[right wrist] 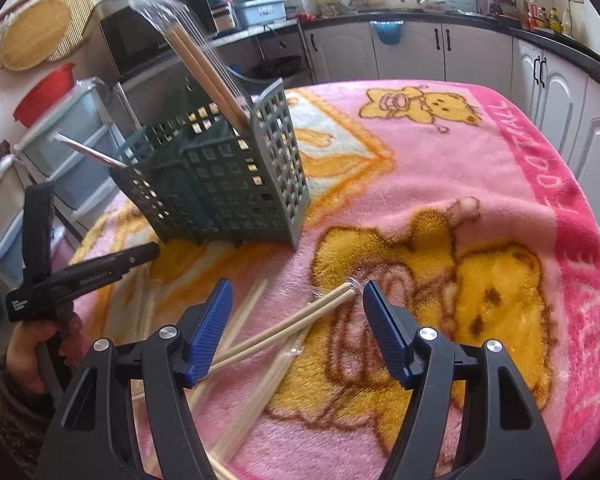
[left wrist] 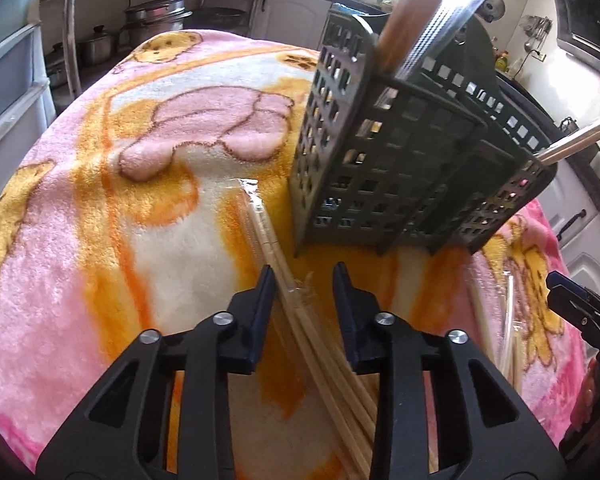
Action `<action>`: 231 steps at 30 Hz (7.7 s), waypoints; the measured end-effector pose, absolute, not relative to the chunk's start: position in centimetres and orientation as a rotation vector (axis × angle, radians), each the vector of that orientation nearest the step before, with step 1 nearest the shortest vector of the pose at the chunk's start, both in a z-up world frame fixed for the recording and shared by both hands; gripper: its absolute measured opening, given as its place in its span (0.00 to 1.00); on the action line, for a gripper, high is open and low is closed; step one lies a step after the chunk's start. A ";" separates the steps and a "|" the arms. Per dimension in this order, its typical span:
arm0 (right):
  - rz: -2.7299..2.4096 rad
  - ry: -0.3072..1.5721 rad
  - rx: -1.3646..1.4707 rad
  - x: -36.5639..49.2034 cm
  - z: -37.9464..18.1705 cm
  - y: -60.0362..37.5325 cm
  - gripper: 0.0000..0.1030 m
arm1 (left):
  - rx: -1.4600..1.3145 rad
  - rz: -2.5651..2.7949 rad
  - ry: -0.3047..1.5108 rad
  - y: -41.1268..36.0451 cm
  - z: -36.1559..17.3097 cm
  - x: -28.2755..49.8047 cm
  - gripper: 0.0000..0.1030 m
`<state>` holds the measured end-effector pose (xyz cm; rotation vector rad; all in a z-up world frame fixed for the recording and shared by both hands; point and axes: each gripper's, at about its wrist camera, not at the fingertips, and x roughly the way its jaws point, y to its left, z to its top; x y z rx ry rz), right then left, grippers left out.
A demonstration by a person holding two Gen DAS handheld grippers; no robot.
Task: Organize utensils
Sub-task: 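Grasp more wrapped chopsticks with left tool while right tool grasps another chopstick, then raise both held chopsticks and carry them above the green basket, then open both tools to release the chopsticks into the basket, then pull both open tools back and lower them toward the loose chopsticks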
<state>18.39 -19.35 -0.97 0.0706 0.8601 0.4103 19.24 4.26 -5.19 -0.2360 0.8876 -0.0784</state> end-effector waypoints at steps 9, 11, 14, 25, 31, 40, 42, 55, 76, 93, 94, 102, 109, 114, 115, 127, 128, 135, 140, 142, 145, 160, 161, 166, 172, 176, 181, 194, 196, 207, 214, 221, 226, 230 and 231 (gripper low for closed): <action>0.373 0.963 0.155 20.8 -3.5 -19.9 0.60 | -0.297 -0.097 0.873 5.9 -5.2 18.8 0.04; 0.390 1.000 0.231 21.5 -4.3 -20.4 0.49 | -0.312 -0.107 0.859 6.3 -4.9 18.7 0.02; 0.394 1.010 0.273 22.0 -4.8 -20.7 0.34 | -0.329 -0.117 0.840 6.5 -4.5 18.3 0.02; 0.446 0.977 0.447 22.4 -4.2 -22.4 0.13 | -0.376 -0.155 0.764 7.2 -2.1 16.9 0.02; 0.495 0.881 0.418 21.1 -0.8 -22.1 0.09 | -0.401 -0.189 0.702 7.2 0.3 16.0 0.01; 0.605 0.720 0.328 18.2 5.2 -20.0 0.06 | -0.410 -0.245 0.607 6.8 4.1 14.7 0.01; 0.626 0.684 0.309 17.5 6.4 -19.6 0.06 | -0.408 -0.258 0.589 6.7 4.9 14.5 0.01; 0.674 0.502 0.213 14.3 11.5 -18.3 0.06 | -0.383 -0.339 0.491 5.2 9.1 13.7 0.01; 0.652 0.297 0.158 14.3 16.3 -18.0 0.06 | -0.346 -0.452 0.326 2.6 16.7 15.0 0.01; 0.622 0.185 0.158 16.5 19.9 -18.4 0.06 | -0.334 -0.469 0.219 2.0 21.4 17.0 0.01; 0.619 0.180 0.159 16.6 20.2 -18.5 0.06 | -0.335 -0.469 0.211 2.0 21.7 17.1 0.01; 0.585 0.133 0.169 18.4 21.9 -18.8 0.06 | -0.324 -0.482 0.178 1.2 23.0 17.9 0.01; 0.558 0.070 0.161 19.9 22.9 -18.7 0.06 | -0.330 -0.468 0.187 0.9 22.7 19.5 0.01; 0.541 0.041 0.140 21.2 22.8 -18.2 0.06 | -0.337 -0.460 0.208 0.9 21.6 20.7 0.01; 0.540 0.043 0.140 21.4 22.7 -18.2 0.06 | -0.340 -0.458 0.215 1.0 21.2 21.0 0.01; 0.510 0.081 0.131 23.7 18.8 -17.4 0.06 | -0.367 -0.440 0.277 1.3 17.7 22.7 0.01; 0.510 0.084 0.130 23.7 18.5 -17.3 0.06 | -0.367 -0.441 0.280 1.2 17.5 22.8 0.01; 0.501 0.112 0.131 24.5 15.9 -16.7 0.06 | -0.375 -0.446 0.308 1.0 16.0 22.8 0.01; 0.485 0.136 0.148 25.0 14.3 -16.5 0.06 | -0.391 -0.449 0.337 0.9 14.7 23.0 0.01; 0.483 0.145 0.160 25.1 13.8 -16.6 0.06 | -0.395 -0.450 0.343 0.9 14.3 22.8 0.01; 0.468 0.155 0.172 25.0 13.2 -16.7 0.06 | -0.399 -0.451 0.354 0.9 13.8 22.8 0.01; 0.458 0.284 0.236 24.0 11.5 -18.7 0.22 | -0.415 -0.405 0.416 1.4 12.2 22.3 0.01; 0.459 0.292 0.236 23.9 11.6 -18.8 0.24 | -0.417 -0.403 0.419 1.4 12.2 22.2 0.01; 0.464 0.338 0.238 23.2 11.6 -19.3 0.39 | -0.413 -0.385 0.425 1.4 12.1 21.6 0.01; 0.468 0.406 0.237 22.5 11.2 -19.8 0.43 | -0.396 -0.366 0.435 1.3 12.2 20.9 0.18; 0.461 0.431 0.226 21.5 10.8 -20.2 0.46 | -0.391 -0.356 0.435 1.3 12.3 20.0 0.29; 0.464 0.452 0.228 20.1 10.6 -20.9 0.51 | -0.391 -0.350 0.421 1.6 12.4 18.5 0.45; 0.496 0.484 0.180 15.9 9.6 -21.8 0.58 | -0.374 -0.326 0.400 2.5 12.6 13.8 0.77; 0.498 0.490 0.166 15.3 9.5 -21.9 0.58 | -0.380 -0.320 0.398 2.8 12.4 13.3 0.79; 0.514 0.532 0.115 12.9 8.3 -21.6 0.60 | -0.378 -0.285 0.461 3.6 10.1 11.1 0.83; 0.525 0.585 0.097 11.6 6.6 -21.2 0.60 | -0.374 -0.272 0.526 3.6 7.8 10.8 0.83; 0.526 0.653 0.070 10.0 4.4 -20.9 0.60 | -0.383 -0.261 0.576 3.7 5.6 11.2 0.83; 0.522 0.702 0.097 9.0 2.8 -21.1 0.60 | -0.384 -0.254 0.622 3.4 3.7 11.4 0.83; 0.518 0.729 0.105 8.6 1.8 -21.2 0.60 | -0.396 -0.258 0.664 3.2 2.2 11.5 0.83; 0.519 0.734 0.107 8.6 1.6 -21.3 0.60 | -0.401 -0.263 0.678 3.0 1.6 11.5 0.83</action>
